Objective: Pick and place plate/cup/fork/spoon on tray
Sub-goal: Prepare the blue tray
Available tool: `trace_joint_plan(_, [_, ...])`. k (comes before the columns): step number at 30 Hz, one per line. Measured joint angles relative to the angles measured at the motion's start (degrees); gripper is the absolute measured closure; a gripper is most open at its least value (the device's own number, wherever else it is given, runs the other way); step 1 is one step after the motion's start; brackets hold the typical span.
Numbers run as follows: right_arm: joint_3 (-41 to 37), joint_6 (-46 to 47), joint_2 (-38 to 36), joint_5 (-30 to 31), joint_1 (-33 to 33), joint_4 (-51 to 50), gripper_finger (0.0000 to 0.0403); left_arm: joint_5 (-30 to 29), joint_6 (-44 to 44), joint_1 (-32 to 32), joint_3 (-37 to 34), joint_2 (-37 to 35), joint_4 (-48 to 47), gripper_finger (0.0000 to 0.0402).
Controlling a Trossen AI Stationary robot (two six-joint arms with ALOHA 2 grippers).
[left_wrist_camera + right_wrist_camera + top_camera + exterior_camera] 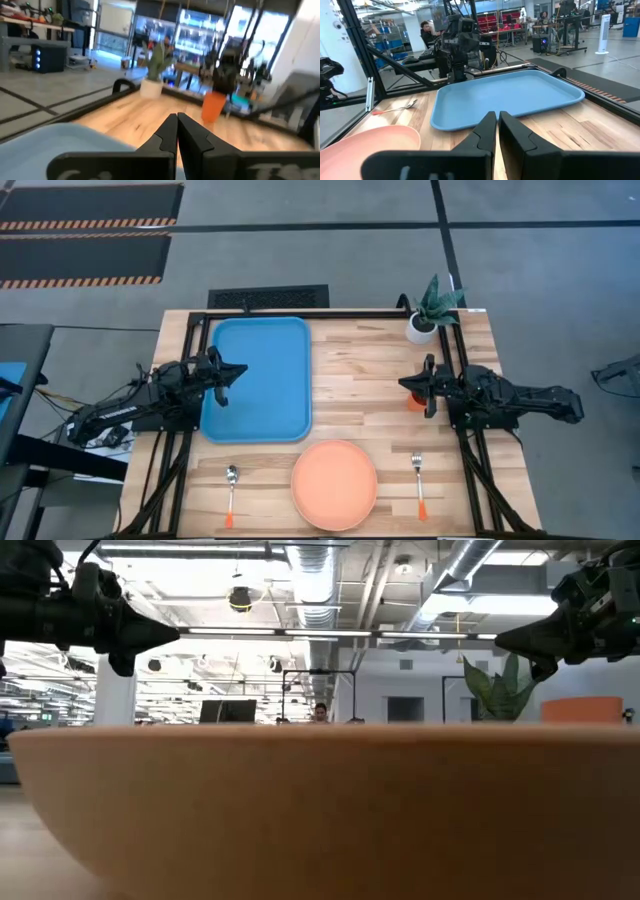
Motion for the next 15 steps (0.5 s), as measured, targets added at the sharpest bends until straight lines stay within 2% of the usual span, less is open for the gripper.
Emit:
trace_joint_plan(4, [0.0, 0.0, 0.0, 0.0, 0.0, 0.0, 0.0356, 4.1, -2.0, 0.0, 1.1, 1.3, 1.4, 0.0401])
trace_joint_plan(8, [0.0, 0.0, 0.0, 0.0, 0.0, 0.0, 0.0356, 4.3, -3.6, 0.0, 4.5, 7.3, -0.3, 0.0401])
trace_joint_plan(12, [0.0, 0.0, 0.0, 0.0, 0.0, 0.0, 0.0356, 3.3, -3.3, 0.0, 7.8, 17.9, -2.6, 0.0401])
trace_joint_plan(15, [0.0, 0.0, 0.0, 0.0, 0.0, 0.0, 0.0356, 1.6, -3.3, 0.1, 13.0, 26.7, -7.5, 0.0401])
